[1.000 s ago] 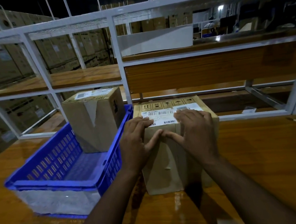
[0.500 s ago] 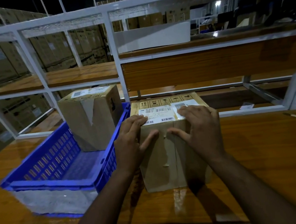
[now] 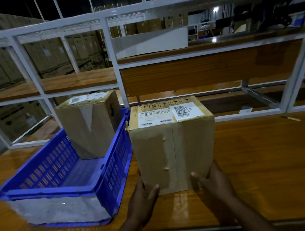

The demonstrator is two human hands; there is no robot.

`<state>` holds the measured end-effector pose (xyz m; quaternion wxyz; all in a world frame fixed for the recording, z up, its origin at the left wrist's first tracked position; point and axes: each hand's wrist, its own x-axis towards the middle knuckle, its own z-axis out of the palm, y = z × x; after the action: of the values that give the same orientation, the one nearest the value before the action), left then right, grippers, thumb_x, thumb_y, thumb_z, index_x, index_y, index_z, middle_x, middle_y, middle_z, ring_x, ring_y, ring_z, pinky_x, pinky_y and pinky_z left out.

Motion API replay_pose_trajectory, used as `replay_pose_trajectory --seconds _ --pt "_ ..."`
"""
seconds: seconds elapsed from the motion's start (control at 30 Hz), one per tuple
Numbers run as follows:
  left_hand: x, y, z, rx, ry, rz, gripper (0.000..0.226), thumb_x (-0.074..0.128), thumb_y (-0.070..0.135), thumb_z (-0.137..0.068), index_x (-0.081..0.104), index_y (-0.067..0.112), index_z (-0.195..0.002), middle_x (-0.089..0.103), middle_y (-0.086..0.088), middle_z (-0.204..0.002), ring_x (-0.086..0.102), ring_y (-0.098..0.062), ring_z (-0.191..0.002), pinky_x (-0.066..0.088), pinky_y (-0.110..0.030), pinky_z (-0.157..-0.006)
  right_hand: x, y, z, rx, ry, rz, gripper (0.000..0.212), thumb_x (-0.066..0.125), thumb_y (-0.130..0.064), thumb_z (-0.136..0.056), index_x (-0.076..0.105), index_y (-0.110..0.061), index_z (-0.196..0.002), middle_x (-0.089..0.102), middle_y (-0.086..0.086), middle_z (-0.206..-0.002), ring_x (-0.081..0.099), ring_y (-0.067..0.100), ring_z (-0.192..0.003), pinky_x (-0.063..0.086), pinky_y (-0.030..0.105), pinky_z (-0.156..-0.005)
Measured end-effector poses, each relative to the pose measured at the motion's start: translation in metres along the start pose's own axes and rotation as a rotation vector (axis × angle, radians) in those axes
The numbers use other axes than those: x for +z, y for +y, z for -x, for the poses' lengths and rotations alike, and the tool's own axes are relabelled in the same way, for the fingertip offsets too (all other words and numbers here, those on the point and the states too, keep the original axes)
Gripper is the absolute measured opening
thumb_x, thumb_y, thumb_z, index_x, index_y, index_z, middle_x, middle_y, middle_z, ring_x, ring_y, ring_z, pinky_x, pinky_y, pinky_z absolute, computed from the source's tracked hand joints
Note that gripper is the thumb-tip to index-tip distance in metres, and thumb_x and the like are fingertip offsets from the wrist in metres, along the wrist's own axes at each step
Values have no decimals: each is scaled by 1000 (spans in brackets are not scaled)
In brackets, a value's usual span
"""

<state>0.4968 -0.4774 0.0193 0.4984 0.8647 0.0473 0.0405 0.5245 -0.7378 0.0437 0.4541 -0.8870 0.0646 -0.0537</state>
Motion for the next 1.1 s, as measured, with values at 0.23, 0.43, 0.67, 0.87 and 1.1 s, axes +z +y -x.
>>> replay_pose_trajectory --seconds 0.23,0.43,0.67,0.87,1.1 --pt "-1 7 2 -35 -2 32 45 53 44 -102 42 36 -145 61 13 -136 58 -6 -115 48 -26 -87 10 26 1 21 -58 92 54 60 -47 -95 46 -16 -137 65 4 -126 64 24 -107 55 38 -81" --pt "-17 49 5 134 109 57 34 47 37 -105 36 51 -133 52 31 -124 50 20 -108 39 -1 -84 -18 -11 2 -125 59 -132 45 60 -48 -95 50 -29 -134 62 -12 -115 61 11 -104 55 33 -78" --pt "-36 81 -3 115 125 235 87 31 92 -78 39 42 -149 56 11 -140 56 -9 -124 51 -47 -102 -52 -67 -7 -224 248 -158 53 45 -64 -91 62 -27 -125 64 -11 -104 62 12 -94 56 38 -73" --pt "-33 94 4 127 101 250 65 36 79 -88 37 50 -146 53 13 -141 57 -7 -118 56 -34 -89 -53 -71 -7 -215 259 -50 60 46 -63 -93 55 -25 -138 61 1 -134 59 21 -112 47 32 -75" --pt "-48 124 7 206 155 142 80 56 66 -82 27 32 -148 47 16 -128 56 3 -100 48 -16 -70 -71 -88 -4 -266 249 -113 74 58 -70 -78 40 -31 -139 47 0 -141 51 21 -121 52 38 -84"
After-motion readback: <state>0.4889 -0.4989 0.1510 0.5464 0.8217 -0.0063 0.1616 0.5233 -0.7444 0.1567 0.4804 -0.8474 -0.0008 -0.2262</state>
